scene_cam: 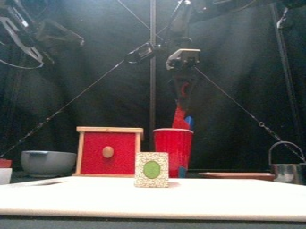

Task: Cut the sushi into 4 pieces with the knife
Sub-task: Grasp knife edge with left hand

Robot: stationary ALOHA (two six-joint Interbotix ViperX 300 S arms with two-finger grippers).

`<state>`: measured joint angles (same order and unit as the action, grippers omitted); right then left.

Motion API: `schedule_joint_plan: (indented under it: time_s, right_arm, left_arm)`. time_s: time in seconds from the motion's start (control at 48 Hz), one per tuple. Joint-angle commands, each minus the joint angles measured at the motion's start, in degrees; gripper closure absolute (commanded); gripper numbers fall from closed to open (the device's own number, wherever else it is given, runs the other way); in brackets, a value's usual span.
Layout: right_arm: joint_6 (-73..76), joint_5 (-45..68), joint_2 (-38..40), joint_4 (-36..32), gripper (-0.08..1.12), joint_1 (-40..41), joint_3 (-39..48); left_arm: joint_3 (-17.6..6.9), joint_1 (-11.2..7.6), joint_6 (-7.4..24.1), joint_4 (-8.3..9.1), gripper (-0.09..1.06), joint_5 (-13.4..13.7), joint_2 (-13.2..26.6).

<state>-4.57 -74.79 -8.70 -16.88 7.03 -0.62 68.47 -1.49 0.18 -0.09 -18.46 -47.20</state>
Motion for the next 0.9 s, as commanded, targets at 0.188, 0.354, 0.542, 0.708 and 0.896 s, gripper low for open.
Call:
schedule_joint_plan:
  time_s: [0.188,0.354,0.542,0.708,0.896]
  right_arm:
    - [0.2,-5.4,5.7,-4.6,0.83,-0.3,-8.4]
    - [1.6,-5.4,10.6,-6.0,0.83,-3.8,-9.9]
    - [5.4,0.4,16.3,-7.6,0.83,-8.5,-6.0]
    - [9.4,6.3,20.3,-9.2,0.83,-10.6,-0.4]
    - [13.9,14.9,25.0,-9.4,0.83,-11.3,8.0]
  left_arm:
    - [-0.5,0.26,0.2,0.00,0.83,-0.6,0.1]
    - [-0.5,0.26,0.2,0.09,0.82,-1.4,0.2]
    - [-0.5,0.26,0.2,0.18,0.80,-4.2,0.2]
    - [0.0,0.35,0.3,0.18,0.71,-6.9,0.2]
    - [0.3,0.44,-0.2,-0.18,0.56,-7.9,0.2]
